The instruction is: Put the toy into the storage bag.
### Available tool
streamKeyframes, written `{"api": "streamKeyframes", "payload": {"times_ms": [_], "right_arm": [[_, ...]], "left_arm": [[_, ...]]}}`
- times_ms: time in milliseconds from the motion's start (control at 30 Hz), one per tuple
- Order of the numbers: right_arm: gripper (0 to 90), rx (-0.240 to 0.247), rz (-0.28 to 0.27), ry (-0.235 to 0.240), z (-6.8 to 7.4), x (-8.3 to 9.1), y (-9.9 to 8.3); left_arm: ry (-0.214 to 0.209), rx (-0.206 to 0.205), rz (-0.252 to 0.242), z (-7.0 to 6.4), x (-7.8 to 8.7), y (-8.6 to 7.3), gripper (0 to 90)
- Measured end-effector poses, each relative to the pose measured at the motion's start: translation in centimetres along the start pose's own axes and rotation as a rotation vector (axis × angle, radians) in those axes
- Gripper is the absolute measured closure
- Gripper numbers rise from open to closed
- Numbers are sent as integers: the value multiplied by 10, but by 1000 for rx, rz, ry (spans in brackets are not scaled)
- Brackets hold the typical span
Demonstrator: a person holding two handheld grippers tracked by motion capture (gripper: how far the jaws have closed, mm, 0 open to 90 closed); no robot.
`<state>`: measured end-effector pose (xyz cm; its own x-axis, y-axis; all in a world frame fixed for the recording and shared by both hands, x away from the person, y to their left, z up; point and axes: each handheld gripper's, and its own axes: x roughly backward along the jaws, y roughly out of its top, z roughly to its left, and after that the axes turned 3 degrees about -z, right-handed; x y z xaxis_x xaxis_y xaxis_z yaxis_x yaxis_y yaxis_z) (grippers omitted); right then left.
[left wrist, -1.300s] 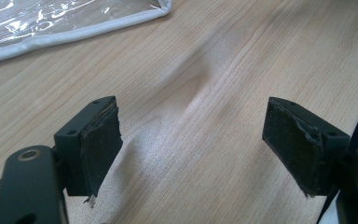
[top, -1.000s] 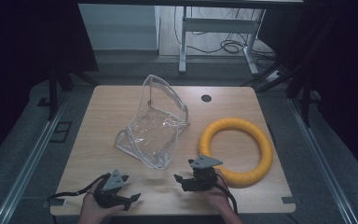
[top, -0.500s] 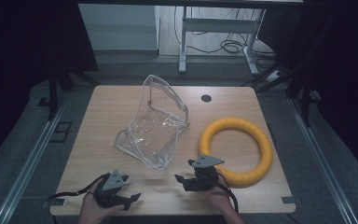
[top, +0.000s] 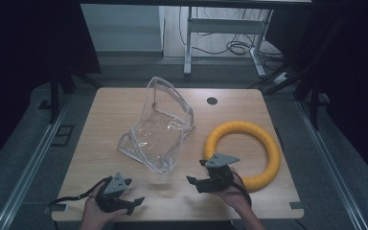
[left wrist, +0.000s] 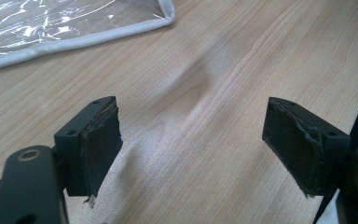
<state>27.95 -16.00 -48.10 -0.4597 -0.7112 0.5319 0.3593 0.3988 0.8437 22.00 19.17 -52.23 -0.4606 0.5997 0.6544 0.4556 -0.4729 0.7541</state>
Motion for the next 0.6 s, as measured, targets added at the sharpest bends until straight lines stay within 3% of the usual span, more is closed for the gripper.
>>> {"api": "streamKeyframes", "payload": {"times_ms": [200,300,600], "right_arm": [[270,33,81,33,-2,5,8],[293,108,131,26,-3,8,12],[297,125,203,31,-15,13,19]], "left_arm": [[-5,2,3,0,-1,0,193],[-3,0,2,0,0,0,193],[-5,-1,5,0,-1,0,193]]}}
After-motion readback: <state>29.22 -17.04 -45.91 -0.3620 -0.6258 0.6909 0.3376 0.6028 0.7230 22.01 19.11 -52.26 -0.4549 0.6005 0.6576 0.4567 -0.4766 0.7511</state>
